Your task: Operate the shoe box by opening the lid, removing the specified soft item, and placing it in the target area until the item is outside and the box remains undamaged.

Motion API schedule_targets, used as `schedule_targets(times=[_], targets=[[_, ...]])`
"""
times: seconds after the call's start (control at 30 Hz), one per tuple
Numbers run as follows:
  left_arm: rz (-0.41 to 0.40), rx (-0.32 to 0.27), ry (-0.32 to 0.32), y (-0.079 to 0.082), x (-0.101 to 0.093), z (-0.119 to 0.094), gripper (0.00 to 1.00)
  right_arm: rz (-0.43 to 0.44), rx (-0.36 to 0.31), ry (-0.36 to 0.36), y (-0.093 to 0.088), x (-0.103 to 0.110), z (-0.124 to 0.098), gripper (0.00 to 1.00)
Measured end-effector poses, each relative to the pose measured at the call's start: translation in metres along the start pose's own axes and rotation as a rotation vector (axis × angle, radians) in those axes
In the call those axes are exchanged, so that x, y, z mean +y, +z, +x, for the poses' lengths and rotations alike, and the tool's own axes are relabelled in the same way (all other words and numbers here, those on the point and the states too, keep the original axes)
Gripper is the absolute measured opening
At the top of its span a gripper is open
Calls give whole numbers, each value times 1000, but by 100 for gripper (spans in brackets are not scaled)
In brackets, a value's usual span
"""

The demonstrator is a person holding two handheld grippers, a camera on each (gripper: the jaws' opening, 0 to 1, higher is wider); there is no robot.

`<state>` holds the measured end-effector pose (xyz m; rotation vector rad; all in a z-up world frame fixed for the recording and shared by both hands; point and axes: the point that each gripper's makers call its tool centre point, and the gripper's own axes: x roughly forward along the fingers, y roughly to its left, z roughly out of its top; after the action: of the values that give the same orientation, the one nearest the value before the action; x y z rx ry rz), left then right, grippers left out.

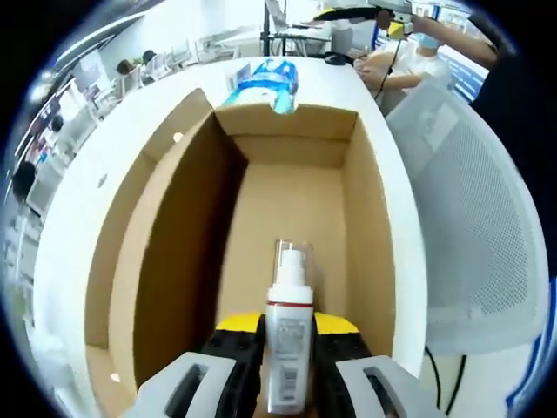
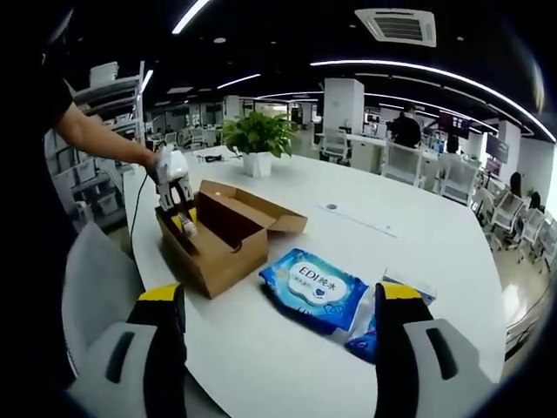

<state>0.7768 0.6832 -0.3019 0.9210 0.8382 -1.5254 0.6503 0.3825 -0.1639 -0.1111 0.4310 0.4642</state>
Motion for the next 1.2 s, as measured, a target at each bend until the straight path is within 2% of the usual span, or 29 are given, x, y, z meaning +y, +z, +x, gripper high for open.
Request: schedule_targets(times=[0.2,0.63,1.2], targets=[[-30,-57,12,14,-6,-4,20,-3,-24,20,7,7,3,80],[-70,-190,50,51,-17,-18,20,-5,-32,67,13,19,17,75],[-104,-339,91,88,-20,-32,20,-2,-39,134,22,39,38,70]])
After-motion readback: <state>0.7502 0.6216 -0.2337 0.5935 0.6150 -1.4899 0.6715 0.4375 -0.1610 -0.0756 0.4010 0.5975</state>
